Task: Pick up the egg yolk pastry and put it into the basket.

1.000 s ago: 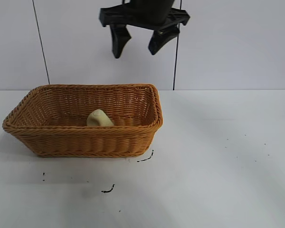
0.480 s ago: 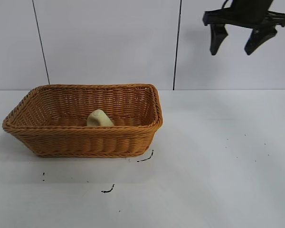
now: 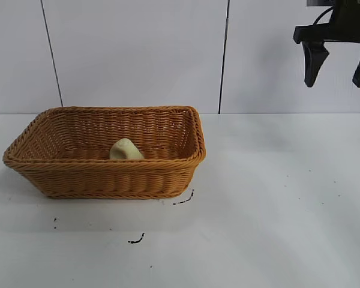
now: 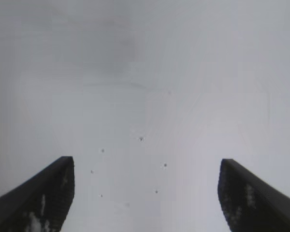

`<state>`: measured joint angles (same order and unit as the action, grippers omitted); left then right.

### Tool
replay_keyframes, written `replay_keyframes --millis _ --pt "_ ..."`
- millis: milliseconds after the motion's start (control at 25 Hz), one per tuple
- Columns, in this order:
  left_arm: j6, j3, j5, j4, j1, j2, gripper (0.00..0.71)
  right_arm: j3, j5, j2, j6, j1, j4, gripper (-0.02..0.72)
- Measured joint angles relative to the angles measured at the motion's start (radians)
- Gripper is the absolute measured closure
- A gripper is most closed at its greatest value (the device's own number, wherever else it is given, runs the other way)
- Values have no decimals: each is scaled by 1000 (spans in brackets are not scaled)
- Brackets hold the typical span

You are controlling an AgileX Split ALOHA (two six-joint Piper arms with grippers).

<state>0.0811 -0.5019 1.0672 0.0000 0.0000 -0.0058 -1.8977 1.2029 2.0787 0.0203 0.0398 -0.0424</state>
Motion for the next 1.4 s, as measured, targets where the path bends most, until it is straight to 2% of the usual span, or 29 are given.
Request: replay_keyframes --millis 120,360,480,1400 --pt "0 0 0 0 0 0 14 0 8 -19 1 0 -7 121" --pt "0 0 0 0 0 0 14 110 9 -191 5 0 35 121" --pt "0 0 0 0 0 0 14 208 9 -351 5 0 55 121" --pt "0 0 0 0 0 0 14 1089 3 -1717 0 1 60 121"
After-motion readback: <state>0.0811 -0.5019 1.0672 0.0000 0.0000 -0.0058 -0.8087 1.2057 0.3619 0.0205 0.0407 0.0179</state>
